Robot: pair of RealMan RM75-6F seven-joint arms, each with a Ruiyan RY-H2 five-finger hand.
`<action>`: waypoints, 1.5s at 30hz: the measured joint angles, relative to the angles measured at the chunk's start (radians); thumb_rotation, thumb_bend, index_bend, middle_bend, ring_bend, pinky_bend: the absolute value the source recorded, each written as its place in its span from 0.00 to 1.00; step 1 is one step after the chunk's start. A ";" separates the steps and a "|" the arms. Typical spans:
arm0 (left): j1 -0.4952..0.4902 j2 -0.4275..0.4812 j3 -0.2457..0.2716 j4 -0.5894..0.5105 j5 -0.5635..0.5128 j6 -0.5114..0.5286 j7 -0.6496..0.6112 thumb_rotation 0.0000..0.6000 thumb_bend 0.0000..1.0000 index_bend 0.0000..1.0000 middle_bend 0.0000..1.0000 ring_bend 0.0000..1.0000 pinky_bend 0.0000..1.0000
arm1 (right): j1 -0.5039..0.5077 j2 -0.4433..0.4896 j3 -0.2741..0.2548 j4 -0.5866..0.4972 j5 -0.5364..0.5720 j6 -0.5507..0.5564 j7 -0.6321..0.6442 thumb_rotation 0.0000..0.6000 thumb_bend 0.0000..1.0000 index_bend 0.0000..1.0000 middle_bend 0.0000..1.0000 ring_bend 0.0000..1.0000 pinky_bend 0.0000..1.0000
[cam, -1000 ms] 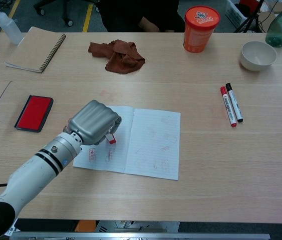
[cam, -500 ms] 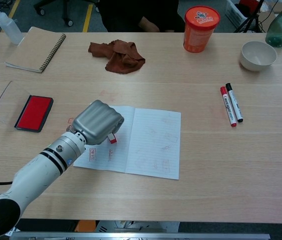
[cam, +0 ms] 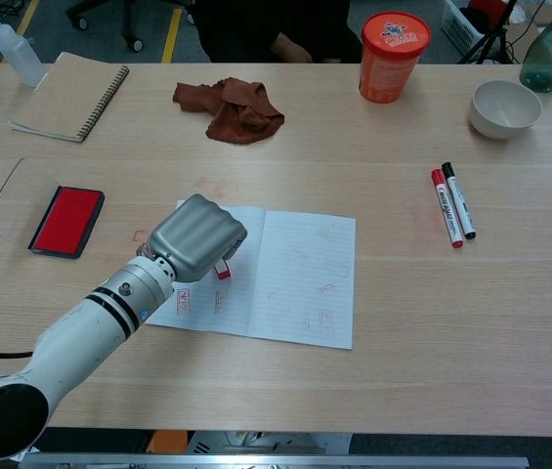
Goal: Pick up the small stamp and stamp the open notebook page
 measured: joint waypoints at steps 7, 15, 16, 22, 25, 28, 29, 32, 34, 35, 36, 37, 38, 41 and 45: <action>-0.004 -0.005 0.002 0.001 -0.012 -0.002 0.016 1.00 0.34 0.60 1.00 1.00 1.00 | -0.002 -0.001 0.001 0.003 0.000 0.002 0.004 1.00 0.36 0.45 0.43 0.28 0.31; -0.004 0.020 -0.002 -0.040 0.009 0.019 0.007 1.00 0.34 0.60 1.00 1.00 1.00 | -0.002 -0.002 0.003 0.004 -0.002 0.004 0.007 1.00 0.36 0.45 0.43 0.28 0.31; -0.004 0.029 -0.003 -0.051 0.016 0.025 0.005 1.00 0.34 0.60 1.00 1.00 1.00 | -0.002 -0.002 0.003 0.004 -0.002 0.003 0.007 1.00 0.36 0.45 0.43 0.28 0.31; 0.004 0.124 -0.006 -0.143 0.066 0.071 -0.010 1.00 0.34 0.60 1.00 1.00 1.00 | 0.005 -0.005 0.005 -0.001 -0.009 0.001 0.003 1.00 0.36 0.45 0.43 0.28 0.31; 0.010 0.177 -0.006 -0.173 0.095 0.091 -0.027 1.00 0.34 0.60 1.00 1.00 1.00 | 0.008 -0.006 0.005 -0.006 -0.012 -0.001 -0.002 1.00 0.36 0.45 0.43 0.28 0.31; 0.019 0.225 -0.001 -0.182 0.127 0.106 -0.054 1.00 0.34 0.60 1.00 1.00 1.00 | 0.012 -0.006 0.007 -0.012 -0.015 -0.002 -0.008 1.00 0.36 0.45 0.43 0.28 0.31; 0.022 0.238 0.002 -0.181 0.133 0.109 -0.062 1.00 0.34 0.60 1.00 1.00 1.00 | 0.014 -0.006 0.007 -0.015 -0.015 -0.003 -0.012 1.00 0.36 0.45 0.43 0.28 0.31; 0.033 0.264 0.014 -0.170 0.147 0.112 -0.078 1.00 0.34 0.60 1.00 1.00 1.00 | 0.017 -0.006 0.007 -0.019 -0.017 -0.006 -0.016 1.00 0.36 0.45 0.43 0.28 0.31; 0.039 0.271 0.022 -0.153 0.146 0.110 -0.083 1.00 0.34 0.60 1.00 1.00 1.00 | 0.018 -0.006 0.007 -0.022 -0.018 -0.007 -0.021 1.00 0.36 0.45 0.43 0.28 0.31; 0.042 0.273 0.026 -0.142 0.147 0.108 -0.088 1.00 0.34 0.60 1.00 1.00 1.00 | 0.019 -0.006 0.008 -0.026 -0.018 -0.008 -0.025 1.00 0.36 0.45 0.43 0.28 0.31; 0.046 0.276 0.031 -0.125 0.147 0.104 -0.096 1.00 0.34 0.60 1.00 1.00 1.00 | 0.020 -0.006 0.008 -0.028 -0.017 -0.009 -0.028 1.00 0.36 0.44 0.43 0.28 0.31; 0.049 0.277 0.034 -0.110 0.147 0.101 -0.104 1.00 0.34 0.60 1.00 1.00 1.00 | 0.020 -0.006 0.008 -0.030 -0.016 -0.010 -0.030 1.00 0.36 0.44 0.43 0.28 0.31; 0.053 0.278 0.037 -0.095 0.147 0.097 -0.114 1.00 0.34 0.59 1.00 1.00 1.00 | 0.021 -0.006 0.008 -0.032 -0.016 -0.010 -0.033 1.00 0.36 0.44 0.43 0.28 0.31; 0.064 0.278 0.045 -0.049 0.149 0.085 -0.151 1.00 0.34 0.59 1.00 1.00 1.00 | 0.021 -0.005 0.008 -0.037 -0.013 -0.011 -0.040 1.00 0.36 0.45 0.43 0.28 0.31; 0.076 0.267 0.048 0.012 0.155 0.070 -0.202 1.00 0.33 0.59 1.00 1.00 1.00 | 0.023 -0.005 0.009 -0.043 -0.011 -0.012 -0.048 1.00 0.36 0.45 0.43 0.28 0.31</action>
